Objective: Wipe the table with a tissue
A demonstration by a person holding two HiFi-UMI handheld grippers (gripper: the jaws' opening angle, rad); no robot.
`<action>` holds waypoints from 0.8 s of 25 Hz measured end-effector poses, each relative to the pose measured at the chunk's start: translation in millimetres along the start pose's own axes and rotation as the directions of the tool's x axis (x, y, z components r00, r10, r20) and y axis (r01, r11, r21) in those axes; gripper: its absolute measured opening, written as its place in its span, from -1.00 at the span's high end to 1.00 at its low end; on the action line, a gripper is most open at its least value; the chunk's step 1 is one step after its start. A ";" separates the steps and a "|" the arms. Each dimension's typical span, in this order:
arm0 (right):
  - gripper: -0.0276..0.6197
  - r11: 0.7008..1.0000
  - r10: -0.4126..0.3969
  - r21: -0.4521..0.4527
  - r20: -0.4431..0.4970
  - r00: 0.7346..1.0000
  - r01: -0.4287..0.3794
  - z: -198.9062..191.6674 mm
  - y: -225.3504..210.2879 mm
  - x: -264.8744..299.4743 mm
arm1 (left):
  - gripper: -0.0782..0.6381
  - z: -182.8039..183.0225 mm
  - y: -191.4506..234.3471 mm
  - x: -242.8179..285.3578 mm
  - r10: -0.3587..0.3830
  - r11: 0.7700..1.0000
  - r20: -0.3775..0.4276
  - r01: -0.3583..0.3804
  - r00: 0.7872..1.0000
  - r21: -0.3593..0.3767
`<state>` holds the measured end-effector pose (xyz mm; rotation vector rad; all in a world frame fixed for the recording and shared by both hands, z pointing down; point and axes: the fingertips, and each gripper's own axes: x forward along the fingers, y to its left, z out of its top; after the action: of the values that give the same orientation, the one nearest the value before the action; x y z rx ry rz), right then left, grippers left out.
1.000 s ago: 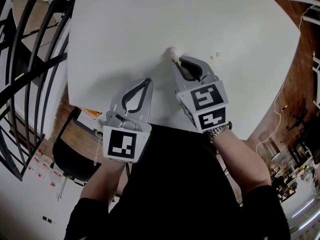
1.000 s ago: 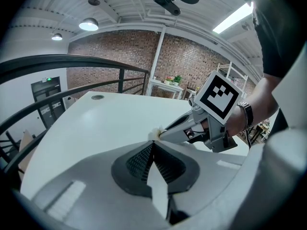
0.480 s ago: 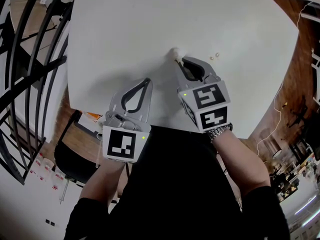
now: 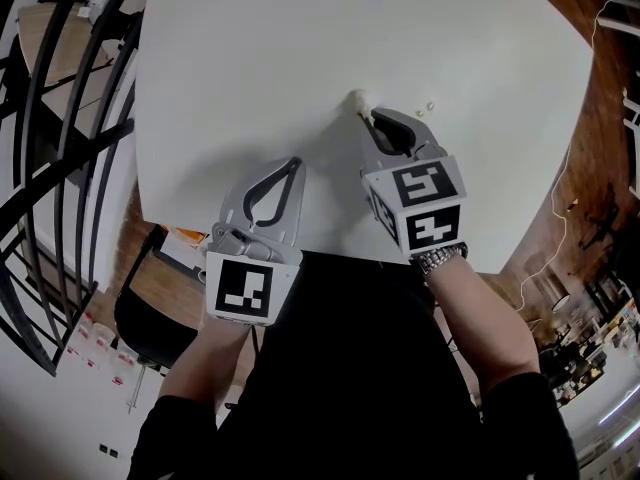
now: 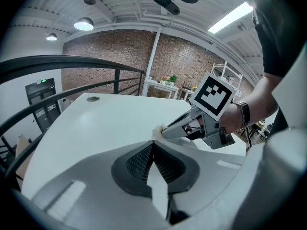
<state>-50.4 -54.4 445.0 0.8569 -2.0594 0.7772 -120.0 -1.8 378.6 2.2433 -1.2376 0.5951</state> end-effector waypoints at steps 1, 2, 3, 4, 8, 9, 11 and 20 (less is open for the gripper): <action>0.83 1.000 -0.005 0.003 0.002 1.000 0.005 0.8 -2.3 -0.5 | 0.73 0.5 -0.4 0.1 -0.002 1.000 0.000 0.002 1.000 0.003; 0.83 1.000 -0.009 0.004 0.003 1.000 0.009 1.6 -4.1 -0.9 | 0.73 1.1 -1.2 0.2 -0.004 1.000 0.000 0.004 1.000 0.007; 0.83 1.000 -0.012 0.003 0.004 1.000 0.012 2.4 -5.3 -1.1 | 0.73 1.7 -2.3 0.3 -0.007 1.000 0.001 0.007 1.000 0.011; 0.83 1.000 -0.015 0.001 0.004 1.000 0.015 2.9 -6.2 -1.0 | 0.73 2.2 -3.7 0.3 -0.010 1.000 0.002 0.010 1.000 0.015; 0.83 0.999 -0.035 0.006 0.008 0.999 0.035 3.4 -10.3 -2.6 | 0.73 2.7 -8.2 -0.7 -0.019 1.000 0.003 0.019 1.000 0.013; 0.83 0.999 -0.041 0.005 0.012 0.999 0.041 4.4 -11.3 -3.9 | 0.73 2.8 -8.1 -1.1 -0.020 1.000 0.005 0.019 1.000 0.011; 0.83 0.999 -0.052 -0.004 0.021 0.998 0.052 7.6 -12.2 -7.7 | 0.73 3.6 -7.0 -1.4 -0.021 1.000 0.010 0.021 1.000 0.010; 0.83 0.998 -0.068 -0.002 0.023 0.997 0.068 -0.3 -11.5 -21.2 | 0.73 8.9 -15.1 -1.7 -0.043 0.999 0.027 0.042 0.999 0.032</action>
<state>-31.1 -54.3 430.5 0.9335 -2.0392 0.7310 -106.6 0.7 367.4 2.3050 -1.1985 0.5724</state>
